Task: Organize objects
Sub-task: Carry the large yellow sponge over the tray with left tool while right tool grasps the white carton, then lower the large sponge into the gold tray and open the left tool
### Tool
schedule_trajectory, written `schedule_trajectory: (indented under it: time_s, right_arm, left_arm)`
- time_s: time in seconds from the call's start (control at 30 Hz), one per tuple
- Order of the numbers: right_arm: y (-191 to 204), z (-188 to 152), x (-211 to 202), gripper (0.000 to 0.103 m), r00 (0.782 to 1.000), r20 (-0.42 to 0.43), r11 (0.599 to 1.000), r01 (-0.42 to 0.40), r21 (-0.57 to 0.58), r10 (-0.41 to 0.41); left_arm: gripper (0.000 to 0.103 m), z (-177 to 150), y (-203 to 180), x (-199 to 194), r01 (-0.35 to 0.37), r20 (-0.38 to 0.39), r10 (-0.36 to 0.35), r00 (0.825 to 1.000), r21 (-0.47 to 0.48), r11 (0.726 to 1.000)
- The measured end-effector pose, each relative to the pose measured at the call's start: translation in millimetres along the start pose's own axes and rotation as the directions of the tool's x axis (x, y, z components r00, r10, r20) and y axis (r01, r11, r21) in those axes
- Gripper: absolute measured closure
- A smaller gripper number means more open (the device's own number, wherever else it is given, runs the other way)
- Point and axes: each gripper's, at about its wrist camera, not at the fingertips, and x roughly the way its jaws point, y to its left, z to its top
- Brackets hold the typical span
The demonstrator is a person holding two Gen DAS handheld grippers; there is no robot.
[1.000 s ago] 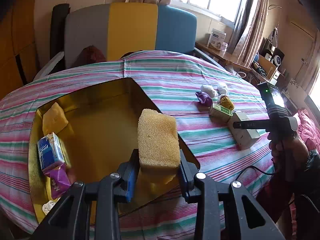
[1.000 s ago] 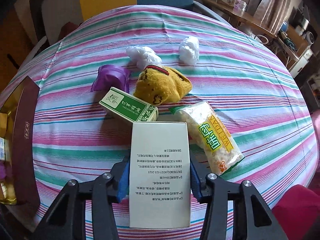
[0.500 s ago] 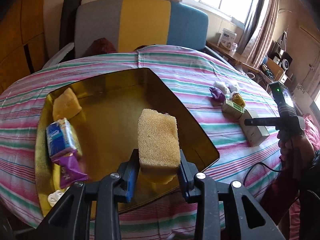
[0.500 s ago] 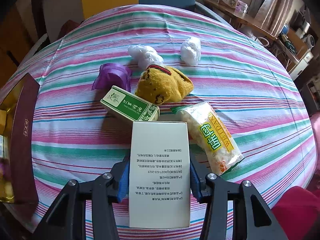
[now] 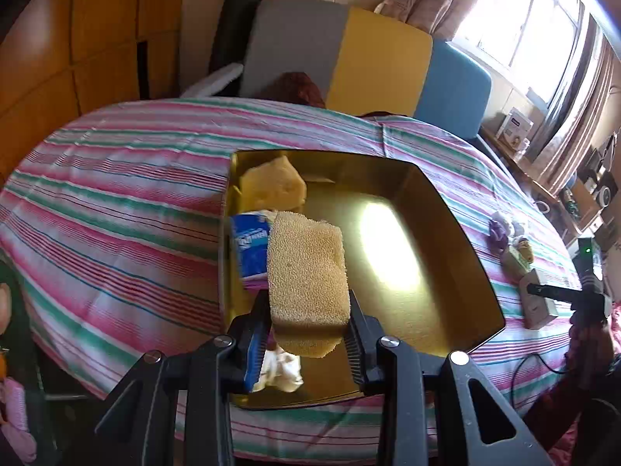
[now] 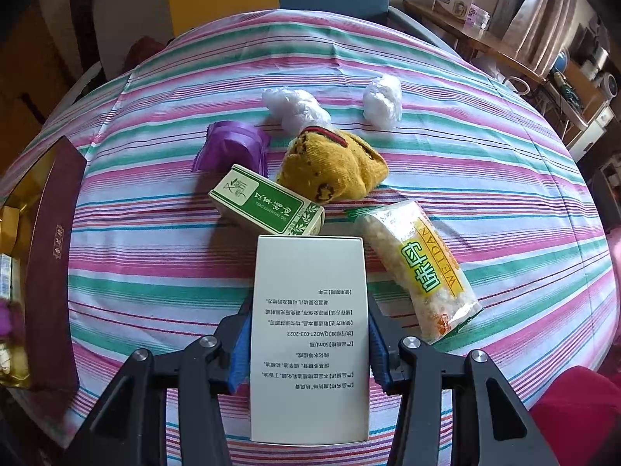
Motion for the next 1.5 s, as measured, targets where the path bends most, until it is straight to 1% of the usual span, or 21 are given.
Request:
schedule_trajectory:
  time_s: [0.03, 0.13, 0.23, 0.37, 0.43, 0.5, 0.6, 0.7, 0.83, 0.9, 0.97, 1.0, 1.03, 1.1, 1.17, 1.23, 1.33, 1.4, 1.5]
  right_arm:
    - [-0.2, 0.8, 0.9, 0.053, 1.000, 0.000, 1.000, -0.002, -0.001, 0.002]
    - [1.2, 0.8, 0.8, 0.053, 1.000, -0.003, 1.000, -0.005, 0.003, 0.005]
    - [2.3, 0.7, 0.6, 0.053, 1.000, -0.005, 1.000, -0.004, 0.002, 0.004]
    - [3.0, 0.4, 0.4, 0.053, 1.000, -0.003, 1.000, -0.006, -0.001, 0.006]
    - [4.1, 0.1, 0.3, 0.053, 1.000, -0.003, 1.000, -0.007, -0.003, 0.007]
    - [4.3, 0.2, 0.2, 0.053, 1.000, -0.003, 1.000, -0.009, -0.001, 0.009]
    - [3.8, 1.0, 1.3, 0.053, 1.000, -0.002, 1.000, -0.015, 0.000, 0.015]
    - [4.5, 0.4, 0.7, 0.053, 1.000, -0.001, 1.000, -0.020, -0.001, 0.020]
    - [4.2, 1.3, 0.6, 0.053, 1.000, 0.000, 1.000, -0.029, -0.001, 0.029]
    - [4.5, 1.4, -0.4, 0.053, 1.000, 0.004, 1.000, -0.030, -0.001, 0.030]
    - [4.2, 2.0, -1.7, 0.053, 0.999, 0.011, 0.999, -0.034, -0.001, 0.034]
    - [4.6, 1.7, -1.5, 0.053, 0.999, 0.010, 0.999, -0.036, -0.002, 0.036]
    - [5.2, 1.6, -1.0, 0.053, 0.999, 0.008, 0.999, -0.036, -0.003, 0.036]
    - [6.1, 1.3, -1.0, 0.053, 0.999, 0.007, 0.999, -0.037, -0.008, 0.037]
    - [5.7, 1.1, -1.3, 0.053, 0.999, 0.007, 0.999, -0.036, -0.006, 0.036]
    - [5.7, 1.1, -1.5, 0.053, 0.999, 0.008, 0.999, -0.033, -0.004, 0.033]
    - [5.3, 1.9, -0.9, 0.053, 0.999, 0.004, 0.999, -0.041, -0.012, 0.041]
    - [4.0, 2.4, -0.6, 0.053, 0.999, 0.004, 0.999, -0.042, -0.010, 0.042]
    - [2.6, 3.1, -0.8, 0.053, 0.999, 0.008, 0.999, -0.039, -0.006, 0.039]
  left_arm:
    - [0.068, 3.6, -3.5, 6.0, 0.031, -0.013, -0.031, 0.999, -0.007, 0.999]
    - [0.068, 14.5, -14.9, 18.7, 0.076, -0.026, -0.076, 0.997, -0.016, 0.997]
    - [0.068, 21.1, -29.9, 24.6, 0.074, -0.017, -0.073, 0.997, 0.023, 0.997]
    - [0.068, 33.9, -47.0, 36.1, 0.076, -0.025, -0.074, 0.997, 0.077, 0.994]
    - [0.068, 46.1, -54.5, 46.5, 0.066, -0.027, -0.064, 0.998, 0.109, 0.992]
    - [0.068, 59.3, -58.7, 59.8, 0.068, -0.034, -0.064, 0.997, 0.120, 0.990]
    - [0.068, 78.1, -63.2, 84.2, 0.044, -0.053, -0.037, 0.998, 0.133, 0.990]
    - [0.068, 93.4, -61.0, 113.6, 0.017, -0.086, -0.007, 0.996, 0.123, 0.992]
    - [0.068, 105.9, -45.0, 152.0, -0.047, -0.152, 0.057, 0.987, 0.069, 0.997]
    - [0.068, 108.7, -36.2, 161.7, -0.063, -0.162, 0.070, 0.984, 0.047, 0.997]
    - [0.068, 112.2, -26.8, 170.6, -0.105, -0.167, 0.109, 0.980, 0.035, 0.994]
    - [0.068, 113.5, -21.7, 174.5, -0.113, -0.173, 0.115, 0.978, 0.019, 0.993]
    - [0.068, 113.9, -15.0, 178.1, -0.109, -0.182, 0.106, 0.978, -0.007, 0.994]
    - [0.068, 110.9, -11.2, 179.2, -0.100, -0.187, 0.095, 0.978, -0.014, 0.995]
    - [0.067, 107.4, -15.1, 174.8, -0.107, -0.184, 0.107, 0.977, 0.009, 0.994]
    - [0.060, 104.9, -16.3, 171.2, -0.098, -0.182, 0.099, 0.978, 0.015, 0.995]
    - [0.056, 104.4, -14.1, 162.6, -0.088, -0.175, 0.089, 0.981, 0.012, 0.996]
    - [0.056, 104.0, -15.7, 158.4, -0.094, -0.168, 0.097, 0.981, 0.022, 0.995]
    - [0.056, 99.8, -19.9, 139.7, -0.094, -0.138, 0.100, 0.985, 0.045, 0.995]
